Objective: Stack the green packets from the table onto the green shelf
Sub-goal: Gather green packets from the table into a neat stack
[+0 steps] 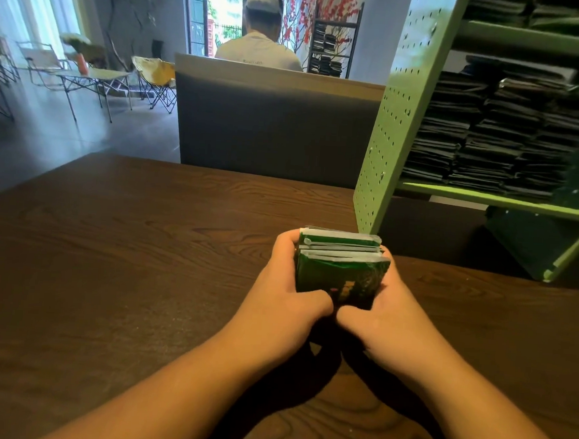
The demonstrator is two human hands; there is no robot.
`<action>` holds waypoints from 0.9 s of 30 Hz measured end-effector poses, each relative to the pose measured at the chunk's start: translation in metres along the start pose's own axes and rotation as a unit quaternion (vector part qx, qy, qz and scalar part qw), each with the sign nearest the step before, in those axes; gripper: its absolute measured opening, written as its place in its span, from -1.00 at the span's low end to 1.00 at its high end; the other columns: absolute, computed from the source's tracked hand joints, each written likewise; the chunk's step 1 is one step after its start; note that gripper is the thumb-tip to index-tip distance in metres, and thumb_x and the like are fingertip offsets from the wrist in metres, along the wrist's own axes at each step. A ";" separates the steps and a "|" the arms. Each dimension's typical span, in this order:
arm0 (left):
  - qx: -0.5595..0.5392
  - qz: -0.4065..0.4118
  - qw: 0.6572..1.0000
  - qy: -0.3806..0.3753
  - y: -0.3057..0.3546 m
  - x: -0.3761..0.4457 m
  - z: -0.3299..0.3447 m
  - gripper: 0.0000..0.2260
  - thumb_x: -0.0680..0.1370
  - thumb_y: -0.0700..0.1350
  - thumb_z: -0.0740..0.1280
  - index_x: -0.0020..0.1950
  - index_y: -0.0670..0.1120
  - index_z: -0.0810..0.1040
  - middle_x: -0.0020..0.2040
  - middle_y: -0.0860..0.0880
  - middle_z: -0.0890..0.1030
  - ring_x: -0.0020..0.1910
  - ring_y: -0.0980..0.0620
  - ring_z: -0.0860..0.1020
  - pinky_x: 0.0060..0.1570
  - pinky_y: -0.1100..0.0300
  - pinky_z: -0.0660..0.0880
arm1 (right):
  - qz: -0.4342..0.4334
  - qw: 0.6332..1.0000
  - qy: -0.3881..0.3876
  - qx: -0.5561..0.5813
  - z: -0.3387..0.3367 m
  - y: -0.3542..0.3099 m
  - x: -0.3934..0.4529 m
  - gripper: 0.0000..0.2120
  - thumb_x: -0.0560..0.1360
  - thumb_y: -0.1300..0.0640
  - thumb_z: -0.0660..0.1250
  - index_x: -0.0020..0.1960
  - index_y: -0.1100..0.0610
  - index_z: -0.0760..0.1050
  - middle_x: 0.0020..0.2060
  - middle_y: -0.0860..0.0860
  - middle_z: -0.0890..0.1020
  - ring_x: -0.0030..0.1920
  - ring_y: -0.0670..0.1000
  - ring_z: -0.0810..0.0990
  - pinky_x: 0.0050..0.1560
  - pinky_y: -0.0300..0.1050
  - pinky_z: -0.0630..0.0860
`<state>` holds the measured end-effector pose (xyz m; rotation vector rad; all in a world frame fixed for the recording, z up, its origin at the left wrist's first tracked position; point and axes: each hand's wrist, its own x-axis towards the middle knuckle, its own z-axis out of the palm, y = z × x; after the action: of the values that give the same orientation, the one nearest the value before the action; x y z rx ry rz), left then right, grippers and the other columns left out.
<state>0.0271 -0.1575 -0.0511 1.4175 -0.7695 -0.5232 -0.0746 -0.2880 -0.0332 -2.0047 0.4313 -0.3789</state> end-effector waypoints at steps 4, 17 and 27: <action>-0.015 0.005 1.000 -0.016 0.000 0.000 0.003 -0.34 0.29 -0.32 0.32 0.35 0.09 0.39 0.23 0.06 0.65 0.26 0.10 0.61 0.20 0.10 0.57 | -0.020 1.000 0.021 -0.005 0.002 0.001 0.000 -0.29 0.38 0.37 0.45 0.27 -0.28 0.32 0.10 -0.33 0.55 0.02 -0.54 0.48 -0.16 -0.62 0.40; 0.034 0.019 0.999 0.032 0.002 -0.001 -0.002 -0.36 0.39 -0.14 0.37 0.44 0.21 0.36 0.27 0.06 0.61 0.26 0.05 0.60 0.29 -0.13 0.54 | -0.033 0.996 0.071 0.029 0.003 -0.005 0.002 -0.45 0.44 0.30 0.44 0.18 -0.22 0.33 0.08 -0.19 0.60 0.04 -0.30 0.60 -0.14 -0.39 0.55; 0.106 0.112 0.988 -0.006 0.068 -0.038 0.024 -0.60 0.62 -0.01 0.14 0.42 0.34 0.32 0.32 0.19 0.54 0.33 0.17 0.50 0.39 -0.09 0.44 | -0.028 0.976 0.105 0.187 -0.008 -0.068 -0.036 -0.54 0.44 0.46 0.27 0.09 -0.06 0.40 0.01 0.03 0.65 0.08 0.06 0.63 0.12 0.00 0.58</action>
<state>-0.0244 -0.1383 0.0097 1.5006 -1.0038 -0.2823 -0.1011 -0.2488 0.0281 -1.6189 0.4018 -0.6602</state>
